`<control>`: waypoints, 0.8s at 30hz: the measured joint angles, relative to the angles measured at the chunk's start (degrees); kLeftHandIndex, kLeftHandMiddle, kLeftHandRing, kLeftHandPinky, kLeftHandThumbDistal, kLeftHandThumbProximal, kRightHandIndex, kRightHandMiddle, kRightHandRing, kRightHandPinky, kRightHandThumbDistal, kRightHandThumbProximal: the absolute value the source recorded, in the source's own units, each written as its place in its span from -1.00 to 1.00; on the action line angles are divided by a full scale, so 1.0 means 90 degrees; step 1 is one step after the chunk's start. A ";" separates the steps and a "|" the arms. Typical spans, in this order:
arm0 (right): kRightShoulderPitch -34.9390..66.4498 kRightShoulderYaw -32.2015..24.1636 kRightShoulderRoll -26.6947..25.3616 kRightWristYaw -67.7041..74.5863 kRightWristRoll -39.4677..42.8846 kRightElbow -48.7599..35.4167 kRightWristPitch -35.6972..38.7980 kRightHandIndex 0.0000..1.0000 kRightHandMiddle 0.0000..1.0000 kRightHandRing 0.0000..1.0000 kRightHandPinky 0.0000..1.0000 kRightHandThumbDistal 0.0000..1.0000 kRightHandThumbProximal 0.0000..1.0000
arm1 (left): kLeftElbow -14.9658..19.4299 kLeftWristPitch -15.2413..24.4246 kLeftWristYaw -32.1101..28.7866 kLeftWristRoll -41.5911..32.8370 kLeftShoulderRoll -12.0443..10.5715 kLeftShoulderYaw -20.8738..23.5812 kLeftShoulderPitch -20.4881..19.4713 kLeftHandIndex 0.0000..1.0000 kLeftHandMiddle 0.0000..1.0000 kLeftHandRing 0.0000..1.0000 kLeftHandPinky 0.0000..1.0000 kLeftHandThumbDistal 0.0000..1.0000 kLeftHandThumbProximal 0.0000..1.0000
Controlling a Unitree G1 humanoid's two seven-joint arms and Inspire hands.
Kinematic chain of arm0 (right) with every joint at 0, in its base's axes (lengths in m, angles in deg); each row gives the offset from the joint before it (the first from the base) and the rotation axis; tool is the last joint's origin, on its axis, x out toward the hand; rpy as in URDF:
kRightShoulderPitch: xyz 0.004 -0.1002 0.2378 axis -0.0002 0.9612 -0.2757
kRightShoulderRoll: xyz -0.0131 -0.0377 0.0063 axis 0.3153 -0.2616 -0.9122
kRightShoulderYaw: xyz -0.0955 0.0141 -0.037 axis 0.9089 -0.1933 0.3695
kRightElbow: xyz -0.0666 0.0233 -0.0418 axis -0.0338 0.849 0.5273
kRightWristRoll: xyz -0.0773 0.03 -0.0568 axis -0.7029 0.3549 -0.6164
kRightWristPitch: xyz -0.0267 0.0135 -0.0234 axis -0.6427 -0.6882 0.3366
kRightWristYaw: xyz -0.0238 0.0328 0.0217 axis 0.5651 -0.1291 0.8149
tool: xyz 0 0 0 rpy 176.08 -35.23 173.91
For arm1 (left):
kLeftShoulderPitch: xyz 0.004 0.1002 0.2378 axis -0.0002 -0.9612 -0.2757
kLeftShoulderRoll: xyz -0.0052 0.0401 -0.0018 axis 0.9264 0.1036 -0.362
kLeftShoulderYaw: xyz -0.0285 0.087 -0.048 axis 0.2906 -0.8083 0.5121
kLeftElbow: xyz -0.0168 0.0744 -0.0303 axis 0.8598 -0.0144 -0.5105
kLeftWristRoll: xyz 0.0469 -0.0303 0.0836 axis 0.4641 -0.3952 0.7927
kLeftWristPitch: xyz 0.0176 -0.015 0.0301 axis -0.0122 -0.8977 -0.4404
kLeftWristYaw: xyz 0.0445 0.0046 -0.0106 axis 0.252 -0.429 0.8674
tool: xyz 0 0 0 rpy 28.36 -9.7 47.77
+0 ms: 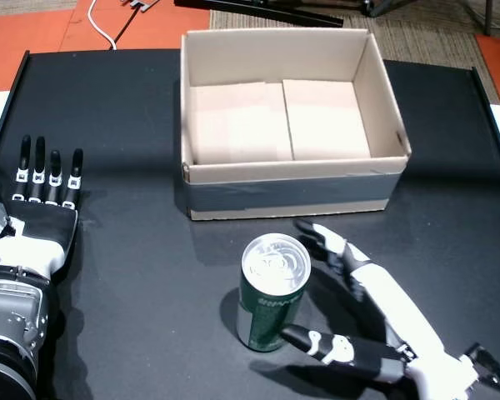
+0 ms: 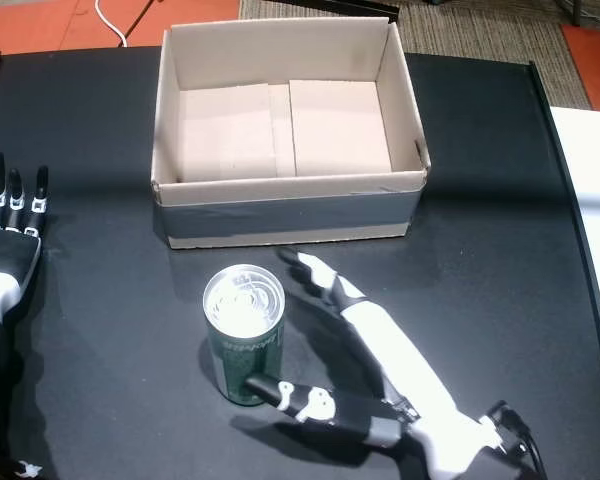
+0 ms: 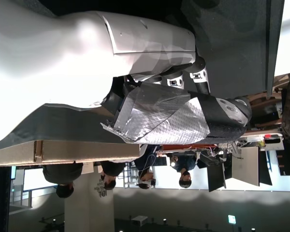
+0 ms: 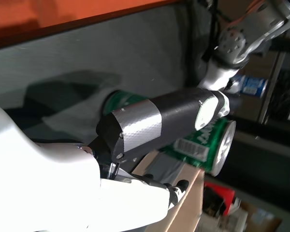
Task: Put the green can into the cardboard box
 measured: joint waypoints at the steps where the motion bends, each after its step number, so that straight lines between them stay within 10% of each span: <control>1: -0.0053 0.0015 0.0023 -0.0048 0.0026 0.0003 -0.0045 1.00 1.00 1.00 1.00 1.00 0.43 | 0.0000 0.0000 -0.0002 0.0000 -0.0002 0.0001 0.0000 0.19 -0.30 -0.02 0.36 0.21 0.55; 24: -0.1275 -0.0073 0.0482 -0.0802 0.0311 0.0567 -0.1545 0.78 0.88 0.92 0.98 1.00 0.32 | 0.0001 0.0055 0.0106 -0.0001 -0.0043 0.0014 0.0034 0.10 -0.37 -0.10 0.35 0.22 0.56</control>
